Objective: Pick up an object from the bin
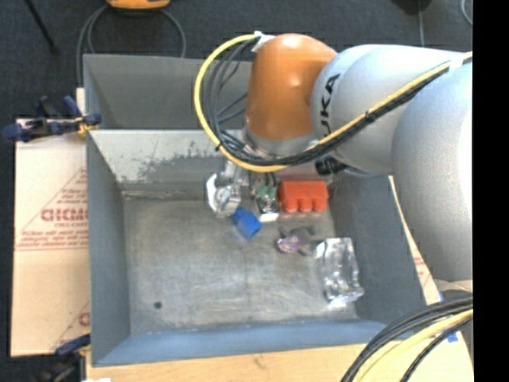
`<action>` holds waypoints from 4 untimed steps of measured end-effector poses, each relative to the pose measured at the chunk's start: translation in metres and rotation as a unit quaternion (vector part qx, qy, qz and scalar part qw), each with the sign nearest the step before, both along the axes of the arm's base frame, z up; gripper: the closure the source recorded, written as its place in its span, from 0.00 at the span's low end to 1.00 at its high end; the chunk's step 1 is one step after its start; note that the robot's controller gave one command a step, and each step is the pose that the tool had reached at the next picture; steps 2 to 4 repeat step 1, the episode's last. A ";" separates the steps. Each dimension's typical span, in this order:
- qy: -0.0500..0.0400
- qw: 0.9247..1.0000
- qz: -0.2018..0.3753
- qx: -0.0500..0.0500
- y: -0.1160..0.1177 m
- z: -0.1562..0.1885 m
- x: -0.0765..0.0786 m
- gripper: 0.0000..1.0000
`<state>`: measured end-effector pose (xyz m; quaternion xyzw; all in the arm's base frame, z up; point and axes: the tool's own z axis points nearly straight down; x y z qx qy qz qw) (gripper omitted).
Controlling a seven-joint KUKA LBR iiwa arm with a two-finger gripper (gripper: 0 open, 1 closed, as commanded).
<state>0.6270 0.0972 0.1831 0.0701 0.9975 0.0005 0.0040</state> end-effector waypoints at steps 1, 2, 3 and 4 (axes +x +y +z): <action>-0.002 1.000 0.016 -0.001 -0.010 0.090 -0.003 1.00; -0.002 1.000 0.016 -0.001 -0.010 0.090 -0.003 1.00; -0.002 1.000 0.016 -0.001 -0.010 0.090 -0.003 1.00; -0.002 1.000 0.016 -0.001 -0.010 0.090 -0.003 1.00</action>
Offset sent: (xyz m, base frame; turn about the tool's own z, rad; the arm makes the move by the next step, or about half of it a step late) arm -0.0054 -0.0085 0.0833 -0.0335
